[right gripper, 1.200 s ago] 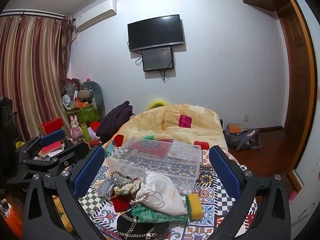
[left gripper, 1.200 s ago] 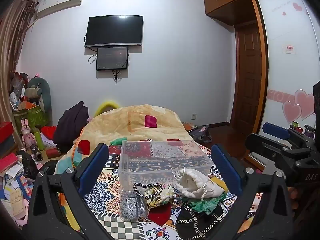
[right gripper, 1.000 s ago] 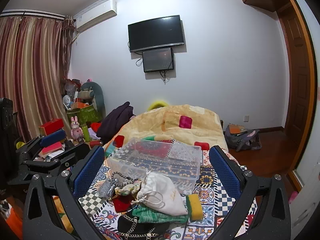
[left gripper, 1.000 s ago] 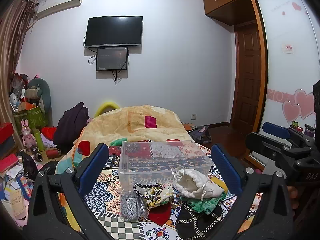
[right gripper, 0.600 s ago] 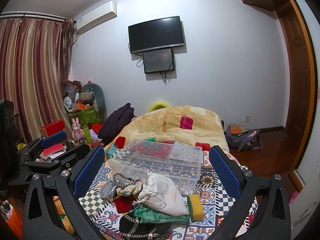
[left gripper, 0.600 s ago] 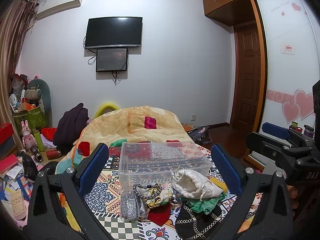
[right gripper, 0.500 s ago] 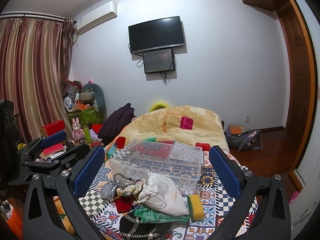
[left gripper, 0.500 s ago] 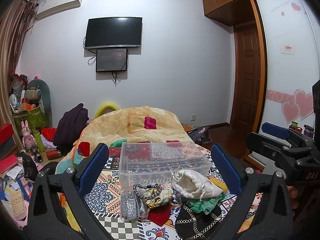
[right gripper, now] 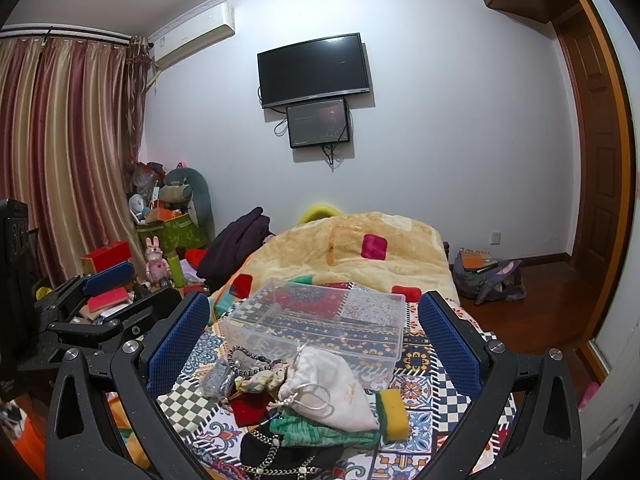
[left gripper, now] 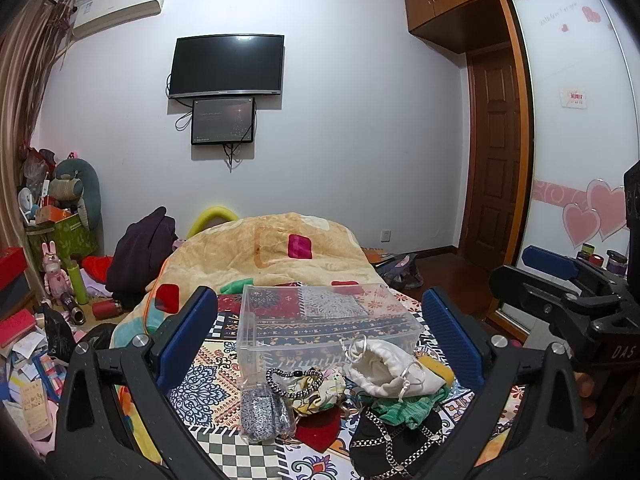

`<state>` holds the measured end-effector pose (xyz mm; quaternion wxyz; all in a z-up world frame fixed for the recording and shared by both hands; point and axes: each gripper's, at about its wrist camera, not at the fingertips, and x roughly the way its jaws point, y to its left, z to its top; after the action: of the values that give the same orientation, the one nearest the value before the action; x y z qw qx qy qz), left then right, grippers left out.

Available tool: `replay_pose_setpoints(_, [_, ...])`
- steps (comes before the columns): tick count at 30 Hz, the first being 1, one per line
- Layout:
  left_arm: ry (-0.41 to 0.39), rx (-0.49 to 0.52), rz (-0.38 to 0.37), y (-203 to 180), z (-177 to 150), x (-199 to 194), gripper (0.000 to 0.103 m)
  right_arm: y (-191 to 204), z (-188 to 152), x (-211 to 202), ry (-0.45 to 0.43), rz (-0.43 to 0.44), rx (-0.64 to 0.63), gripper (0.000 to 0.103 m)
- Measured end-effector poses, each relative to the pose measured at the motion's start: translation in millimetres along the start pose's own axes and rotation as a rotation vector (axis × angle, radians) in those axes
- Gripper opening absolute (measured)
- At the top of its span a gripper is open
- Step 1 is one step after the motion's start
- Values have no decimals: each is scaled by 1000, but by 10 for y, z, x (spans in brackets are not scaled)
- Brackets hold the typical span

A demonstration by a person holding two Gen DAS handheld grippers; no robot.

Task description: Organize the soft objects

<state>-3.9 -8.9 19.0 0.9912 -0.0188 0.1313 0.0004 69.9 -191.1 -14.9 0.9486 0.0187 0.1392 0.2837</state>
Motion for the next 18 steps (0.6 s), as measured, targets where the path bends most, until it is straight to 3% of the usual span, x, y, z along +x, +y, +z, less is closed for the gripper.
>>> replay_pose_setpoints(7, [10, -3, -9, 56, -40, 49, 103, 0, 9, -8, 2, 0, 7, 103])
replay_pose_setpoints(11, [71, -12, -36, 111, -115, 177, 103, -27, -2, 15, 12, 0, 4, 103])
replay_pose_setpoints(14, [141, -25, -51, 164, -231, 320, 103, -68, -32, 82, 48, 15, -2, 103])
replay_pose_setpoints(18, [169, -23, -48, 236, -439, 538, 103, -142, -154, 237, 123, 14, -2, 103])
